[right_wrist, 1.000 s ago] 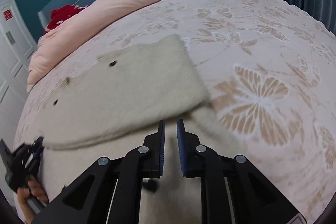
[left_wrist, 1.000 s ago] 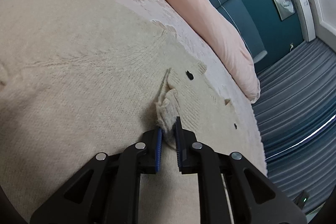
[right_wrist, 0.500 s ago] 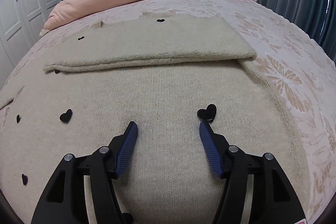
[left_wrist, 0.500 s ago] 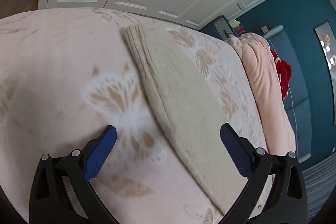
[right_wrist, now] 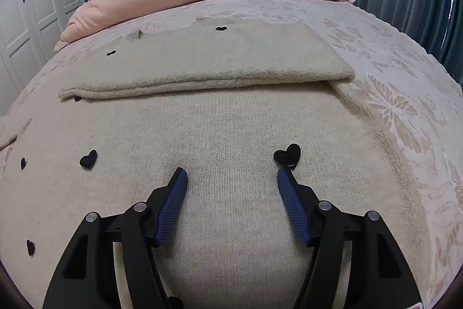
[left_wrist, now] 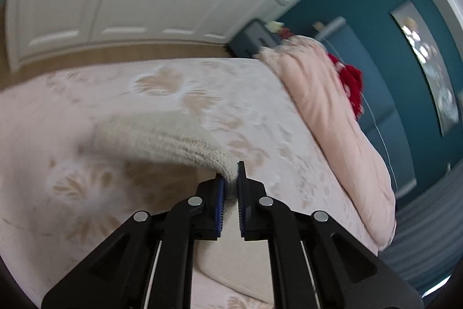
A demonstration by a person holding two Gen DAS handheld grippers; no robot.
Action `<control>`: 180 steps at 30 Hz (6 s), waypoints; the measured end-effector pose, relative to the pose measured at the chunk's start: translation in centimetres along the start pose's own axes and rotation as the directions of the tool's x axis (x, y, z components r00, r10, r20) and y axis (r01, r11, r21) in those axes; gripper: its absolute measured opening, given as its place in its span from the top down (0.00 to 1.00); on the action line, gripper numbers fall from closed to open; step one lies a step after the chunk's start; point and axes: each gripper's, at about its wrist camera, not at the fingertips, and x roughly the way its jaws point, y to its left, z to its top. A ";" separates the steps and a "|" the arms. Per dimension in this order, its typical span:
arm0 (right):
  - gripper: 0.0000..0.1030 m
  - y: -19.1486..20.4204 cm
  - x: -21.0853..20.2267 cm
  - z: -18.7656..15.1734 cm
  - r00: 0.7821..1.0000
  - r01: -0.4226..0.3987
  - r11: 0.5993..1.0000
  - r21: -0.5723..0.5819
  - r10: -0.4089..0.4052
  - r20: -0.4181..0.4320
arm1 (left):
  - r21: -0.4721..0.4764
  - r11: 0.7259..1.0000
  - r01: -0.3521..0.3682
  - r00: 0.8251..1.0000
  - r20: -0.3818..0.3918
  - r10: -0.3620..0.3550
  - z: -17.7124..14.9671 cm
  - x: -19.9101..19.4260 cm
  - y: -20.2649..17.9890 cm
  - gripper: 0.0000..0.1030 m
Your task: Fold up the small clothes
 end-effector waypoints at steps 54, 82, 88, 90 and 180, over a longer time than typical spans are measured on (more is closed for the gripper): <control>0.92 -7.5 8.2 12.6 0.962 -0.223 0.924 0.310 0.260 -0.081 | 0.171 0.985 -0.022 0.992 -0.120 0.043 -26.9 8.3 -10.7 0.89; 0.84 33.9 14.5 16.7 0.888 -0.429 0.843 -0.323 0.330 -0.320 | 0.124 0.988 0.093 0.995 -0.058 -0.087 -27.8 8.2 -9.2 0.89; 0.85 32.0 12.0 17.9 0.876 -0.463 0.859 -0.217 0.408 -0.256 | 0.109 0.987 0.118 0.992 -0.060 -0.112 -27.7 8.3 -8.8 0.89; 0.85 27.1 9.2 17.8 0.887 -0.457 0.872 -0.178 0.430 -0.171 | 0.114 0.987 0.114 0.992 -0.060 -0.107 -27.7 8.3 -8.8 0.89; 0.83 -16.8 -26.1 -5.2 0.892 -0.434 0.863 0.257 0.452 -0.010 | 0.498 0.822 0.276 0.864 -0.503 0.015 -29.3 -26.4 -13.5 0.89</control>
